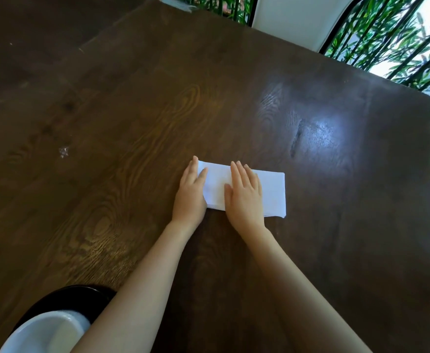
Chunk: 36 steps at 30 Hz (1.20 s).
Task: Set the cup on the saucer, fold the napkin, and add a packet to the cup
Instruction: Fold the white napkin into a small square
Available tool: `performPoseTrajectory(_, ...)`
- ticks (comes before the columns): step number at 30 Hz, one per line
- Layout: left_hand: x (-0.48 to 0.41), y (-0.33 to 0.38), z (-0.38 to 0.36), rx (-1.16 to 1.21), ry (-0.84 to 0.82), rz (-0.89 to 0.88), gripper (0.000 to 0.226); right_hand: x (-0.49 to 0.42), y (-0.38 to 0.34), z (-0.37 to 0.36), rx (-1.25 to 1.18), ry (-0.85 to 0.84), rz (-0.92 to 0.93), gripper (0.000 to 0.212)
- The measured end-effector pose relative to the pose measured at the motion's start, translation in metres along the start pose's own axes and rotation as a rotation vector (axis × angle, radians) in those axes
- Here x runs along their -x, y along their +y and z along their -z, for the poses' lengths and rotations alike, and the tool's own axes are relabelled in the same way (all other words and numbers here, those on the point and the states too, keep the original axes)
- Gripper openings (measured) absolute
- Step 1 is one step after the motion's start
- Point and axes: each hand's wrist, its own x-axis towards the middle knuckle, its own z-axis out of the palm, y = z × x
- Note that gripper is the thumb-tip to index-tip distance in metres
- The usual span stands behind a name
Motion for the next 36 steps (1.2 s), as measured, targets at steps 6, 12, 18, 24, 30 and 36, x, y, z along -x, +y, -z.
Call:
performPoseTrajectory(6,0.002,-0.005,-0.005,-0.377,0.035,-0.027,0.052,0.003,0.043,-0.001,0.280,-0.188,0.055,0.066)
performPoseTrajectory(12,0.003,-0.006,-0.006,-0.378,0.055,-0.040,0.052,0.016,0.097,0.027,0.394,-0.152,-0.028,0.066)
performPoseTrajectory(18,0.004,-0.005,-0.007,-0.371,0.075,-0.045,0.053,0.014,0.121,0.054,0.053,-0.116,-0.128,0.050)
performPoseTrajectory(24,0.005,-0.005,-0.006,-0.383,0.082,-0.040,0.054,0.068,0.114,0.062,-0.094,0.176,-0.256,0.041)
performPoseTrajectory(30,0.005,-0.005,-0.005,-0.383,0.076,-0.037,0.055,0.065,0.084,0.040,-0.089,0.119,-0.241,0.045)
performPoseTrajectory(36,0.004,-0.005,-0.006,-0.382,0.084,-0.033,0.053,0.056,0.072,0.029,-0.232,0.205,-0.337,0.041)
